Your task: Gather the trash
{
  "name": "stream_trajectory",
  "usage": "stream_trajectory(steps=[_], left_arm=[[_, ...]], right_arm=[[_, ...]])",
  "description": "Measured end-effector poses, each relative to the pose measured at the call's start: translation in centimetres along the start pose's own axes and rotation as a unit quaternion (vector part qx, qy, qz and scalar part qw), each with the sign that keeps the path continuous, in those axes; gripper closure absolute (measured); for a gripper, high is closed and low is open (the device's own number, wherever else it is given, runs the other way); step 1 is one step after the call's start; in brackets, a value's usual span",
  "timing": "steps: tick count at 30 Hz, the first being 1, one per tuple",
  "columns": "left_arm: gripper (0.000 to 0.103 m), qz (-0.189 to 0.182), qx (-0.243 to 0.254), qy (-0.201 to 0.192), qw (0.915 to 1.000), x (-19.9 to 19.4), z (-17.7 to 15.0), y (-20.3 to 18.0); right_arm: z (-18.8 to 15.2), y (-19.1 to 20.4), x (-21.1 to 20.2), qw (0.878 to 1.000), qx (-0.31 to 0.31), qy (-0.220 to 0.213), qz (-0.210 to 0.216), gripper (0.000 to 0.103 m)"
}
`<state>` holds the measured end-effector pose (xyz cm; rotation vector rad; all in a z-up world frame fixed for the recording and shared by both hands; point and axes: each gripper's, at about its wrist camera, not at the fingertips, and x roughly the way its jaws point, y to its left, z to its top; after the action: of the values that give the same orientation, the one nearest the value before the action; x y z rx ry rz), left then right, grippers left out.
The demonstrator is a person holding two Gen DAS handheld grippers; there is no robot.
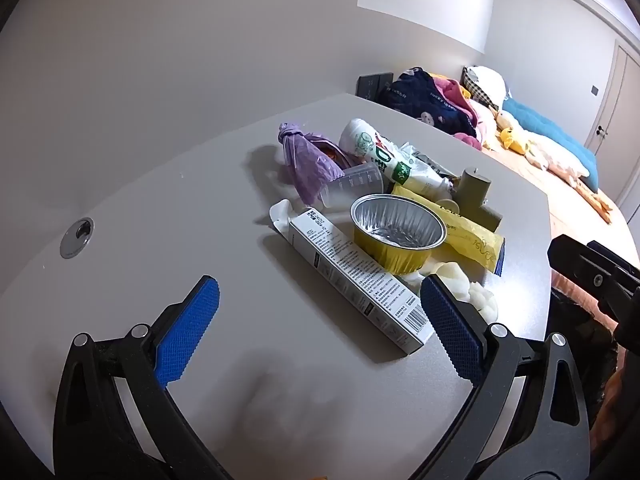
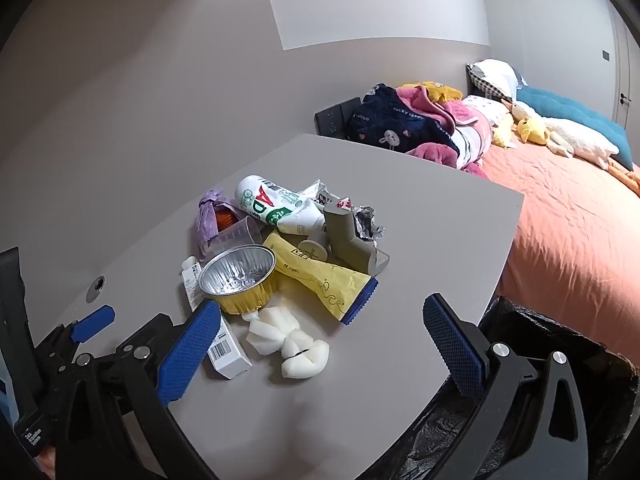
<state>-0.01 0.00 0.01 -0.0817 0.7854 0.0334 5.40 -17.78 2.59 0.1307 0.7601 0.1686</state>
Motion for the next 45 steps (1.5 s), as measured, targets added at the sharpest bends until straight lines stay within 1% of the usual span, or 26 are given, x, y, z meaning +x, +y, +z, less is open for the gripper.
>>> stream_trajectory(steps=[20,25,29,32,37,41,45], left_arm=[[0.006,-0.001,0.003,0.002,1.0000,0.0,-0.3,-0.1],[0.006,0.002,0.006,-0.005,1.0000,0.0,-0.3,0.0],[0.006,-0.005,0.001,-0.013,0.9999,-0.2,-0.1,0.0],[0.006,-0.010,0.000,-0.008,0.9999,0.1,-0.2,0.0],[0.006,-0.003,0.012,0.013,0.9998,0.9,-0.2,-0.5],[0.006,-0.026,-0.011,0.019,0.9994,1.5,0.1,-0.6],[0.006,-0.024,-0.016,0.024,0.9993,2.4,0.7,-0.9]], right_arm=[[0.0,-0.1,-0.2,1.000,-0.001,0.000,0.000,0.002],[0.0,-0.2,0.0,1.000,-0.002,0.001,0.001,0.002],[0.0,-0.1,0.0,1.000,-0.002,0.001,0.001,0.002],[0.0,-0.1,0.0,1.000,-0.002,0.001,0.001,0.002],[-0.1,-0.3,0.3,1.000,-0.005,0.003,0.005,0.002],[0.1,-0.8,0.8,1.000,0.000,0.008,0.021,0.002],[0.3,-1.3,1.6,0.999,0.005,0.021,0.029,0.002]])
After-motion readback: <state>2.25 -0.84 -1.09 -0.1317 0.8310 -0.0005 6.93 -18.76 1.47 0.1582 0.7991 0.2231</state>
